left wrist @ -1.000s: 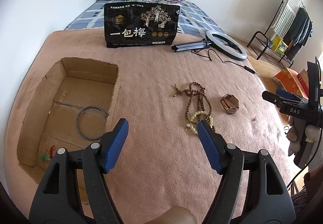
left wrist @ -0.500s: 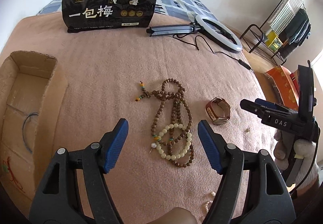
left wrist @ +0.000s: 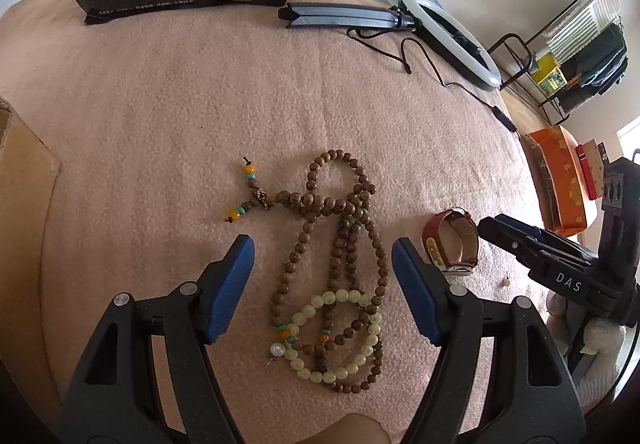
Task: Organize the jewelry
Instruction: 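Grasp the wooden bead strands with the left gripper while the right grasps the watch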
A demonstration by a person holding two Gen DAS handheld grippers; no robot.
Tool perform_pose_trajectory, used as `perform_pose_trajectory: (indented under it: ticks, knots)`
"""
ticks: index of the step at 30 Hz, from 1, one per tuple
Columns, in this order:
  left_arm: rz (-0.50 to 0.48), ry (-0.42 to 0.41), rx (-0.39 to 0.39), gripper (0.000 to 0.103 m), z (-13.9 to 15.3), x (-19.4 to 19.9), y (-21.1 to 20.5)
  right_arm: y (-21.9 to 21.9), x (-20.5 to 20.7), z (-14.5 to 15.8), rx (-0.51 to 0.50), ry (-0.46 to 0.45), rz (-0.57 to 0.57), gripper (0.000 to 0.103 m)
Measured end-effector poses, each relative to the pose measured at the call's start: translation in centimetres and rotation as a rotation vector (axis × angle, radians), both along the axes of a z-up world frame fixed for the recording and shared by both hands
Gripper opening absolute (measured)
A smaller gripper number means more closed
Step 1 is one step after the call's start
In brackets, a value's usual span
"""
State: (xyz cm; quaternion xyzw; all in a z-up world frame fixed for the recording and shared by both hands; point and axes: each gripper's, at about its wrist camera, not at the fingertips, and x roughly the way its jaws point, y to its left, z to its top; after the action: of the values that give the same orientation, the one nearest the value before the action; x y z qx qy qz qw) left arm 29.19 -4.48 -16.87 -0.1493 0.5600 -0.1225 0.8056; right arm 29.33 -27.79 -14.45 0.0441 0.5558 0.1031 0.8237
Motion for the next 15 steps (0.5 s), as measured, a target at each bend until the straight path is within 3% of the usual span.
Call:
perform_pose_trajectory:
  ticks: [2,5,10,15]
  knots:
    - [-0.007,0.006,0.005,0.073,-0.3,0.2,-0.4,0.2,0.0,-0.2,0.000,0.004,0.003,0.049]
    - [-0.022,-0.025,0.087,0.073,-0.4,0.3,-1.2,0.3,0.1,-0.3,0.001,0.006,0.006,0.048]
    - [-0.075,-0.016,0.151,0.073,-1.1,-0.1,-2.0,0.4,0.3,-0.4,0.003,0.009,0.004,0.048]
    - [-0.103,-0.030,0.217,0.068,-1.5,-0.5,-2.9,0.7,0.5,-0.9,0.004,0.019,0.011,0.045]
